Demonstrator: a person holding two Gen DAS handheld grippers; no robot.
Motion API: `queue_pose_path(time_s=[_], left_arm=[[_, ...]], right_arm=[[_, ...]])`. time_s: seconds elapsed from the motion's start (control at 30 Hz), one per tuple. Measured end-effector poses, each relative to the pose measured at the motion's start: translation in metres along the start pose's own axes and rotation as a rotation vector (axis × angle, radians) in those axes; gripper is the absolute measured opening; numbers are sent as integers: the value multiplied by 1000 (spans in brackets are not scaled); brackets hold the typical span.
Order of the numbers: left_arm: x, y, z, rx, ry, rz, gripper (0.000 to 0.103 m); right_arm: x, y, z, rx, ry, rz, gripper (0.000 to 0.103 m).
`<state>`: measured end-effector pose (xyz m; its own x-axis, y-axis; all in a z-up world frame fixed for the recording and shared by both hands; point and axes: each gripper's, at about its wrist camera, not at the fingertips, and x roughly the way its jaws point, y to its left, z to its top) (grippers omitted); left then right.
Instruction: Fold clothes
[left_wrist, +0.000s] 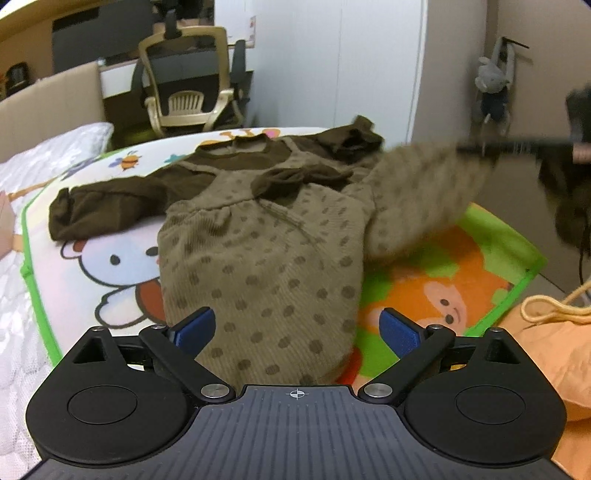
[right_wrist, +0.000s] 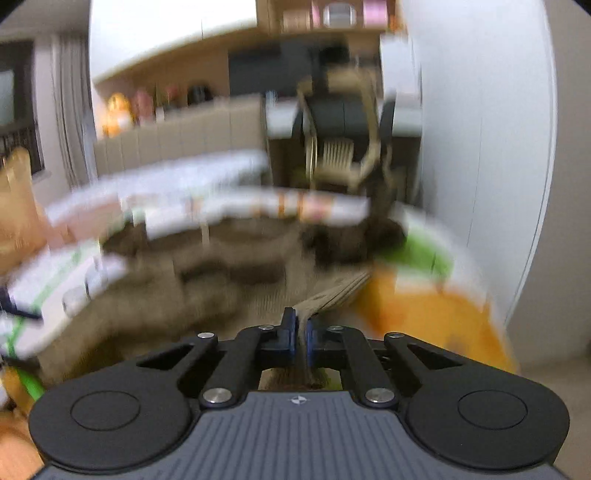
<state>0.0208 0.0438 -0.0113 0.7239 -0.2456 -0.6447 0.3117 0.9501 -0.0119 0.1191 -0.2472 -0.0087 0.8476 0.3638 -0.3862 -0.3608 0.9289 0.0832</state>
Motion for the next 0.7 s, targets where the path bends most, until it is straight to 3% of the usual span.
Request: queue_pose_path(time_s=[0.03, 0.17, 0.33, 0.47, 0.6, 0.7], left_arm=[[-1, -1, 0, 4, -1, -2, 99], [2, -2, -5, 18, 24, 11, 99], [14, 9, -17, 7, 88, 83, 99], [19, 28, -17, -63, 104, 130, 99], [15, 36, 0, -114, 56, 108, 99], [23, 42, 17, -154, 34, 103, 99]], right_arm=[[-6, -4, 7, 5, -36, -6, 4], [-26, -25, 9, 1, -102, -84, 0], [-23, -59, -39, -16, 15, -214, 1], [-27, -70, -76, 48, 73, -175, 10], [-19, -65, -87, 55, 91, -124, 31], [-8, -53, -80, 11, 86, -58, 36]])
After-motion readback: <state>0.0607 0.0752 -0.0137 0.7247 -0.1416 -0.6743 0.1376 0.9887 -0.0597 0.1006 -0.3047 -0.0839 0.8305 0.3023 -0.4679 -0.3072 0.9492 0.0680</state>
